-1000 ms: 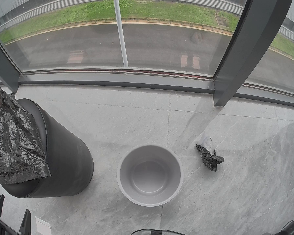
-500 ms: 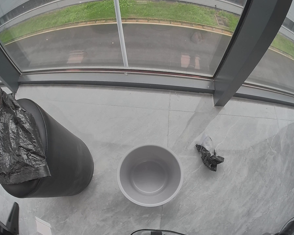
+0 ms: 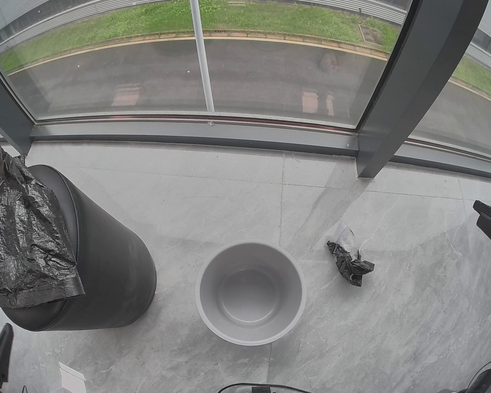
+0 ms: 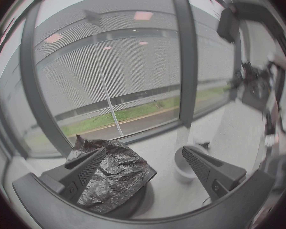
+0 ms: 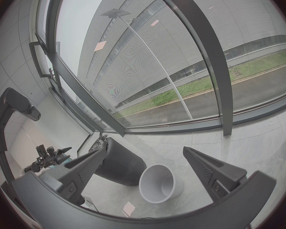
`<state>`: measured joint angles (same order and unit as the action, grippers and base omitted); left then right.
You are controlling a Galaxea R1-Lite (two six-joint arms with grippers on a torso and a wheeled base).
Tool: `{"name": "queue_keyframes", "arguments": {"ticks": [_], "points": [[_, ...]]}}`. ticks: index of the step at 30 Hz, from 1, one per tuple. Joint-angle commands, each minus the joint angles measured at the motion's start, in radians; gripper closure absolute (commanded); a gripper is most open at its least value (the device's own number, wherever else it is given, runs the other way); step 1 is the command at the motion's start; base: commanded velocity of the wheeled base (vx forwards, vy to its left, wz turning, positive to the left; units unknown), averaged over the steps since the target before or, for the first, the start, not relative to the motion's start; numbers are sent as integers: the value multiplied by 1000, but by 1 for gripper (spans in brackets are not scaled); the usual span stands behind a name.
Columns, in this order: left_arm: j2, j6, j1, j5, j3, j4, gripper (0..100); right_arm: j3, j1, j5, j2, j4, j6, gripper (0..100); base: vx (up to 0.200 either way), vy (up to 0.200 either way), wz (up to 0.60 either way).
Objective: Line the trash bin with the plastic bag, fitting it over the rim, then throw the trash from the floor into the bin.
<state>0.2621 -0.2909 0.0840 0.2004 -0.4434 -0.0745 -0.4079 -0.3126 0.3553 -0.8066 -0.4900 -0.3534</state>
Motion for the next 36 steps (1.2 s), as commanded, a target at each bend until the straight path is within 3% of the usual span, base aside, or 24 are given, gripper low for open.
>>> {"name": "queue_keyframes", "arguments": {"ticks": [1,5,6,8,14,19,24,36], "points": [[233,-415,25,28,118,18,0,1,-20,7,-42,-28,-6,0,0,0,0],[235,-544,26,-47,118,36,0,3,-19,7,-49,-28,-6,0,0,0,0],[233,-625,23,-79,121,36,0,3,-19,7,-52,-28,-6,0,0,0,0],[236,-692,26,-111,120,30,0,1,-16,5,-60,-28,-7,0,0,0,0],[273,-857,26,-147,124,38,0,3,-10,5,-74,-28,-10,0,0,0,0],[269,-910,25,-153,124,36,0,3,-2,7,-79,-28,-10,0,0,0,0],[328,-942,25,-237,121,38,0,6,0,7,-95,-28,-12,0,0,0,0],[505,-933,33,-242,98,90,0,11,0,7,-112,-33,-12,0,0,0,0]]}}
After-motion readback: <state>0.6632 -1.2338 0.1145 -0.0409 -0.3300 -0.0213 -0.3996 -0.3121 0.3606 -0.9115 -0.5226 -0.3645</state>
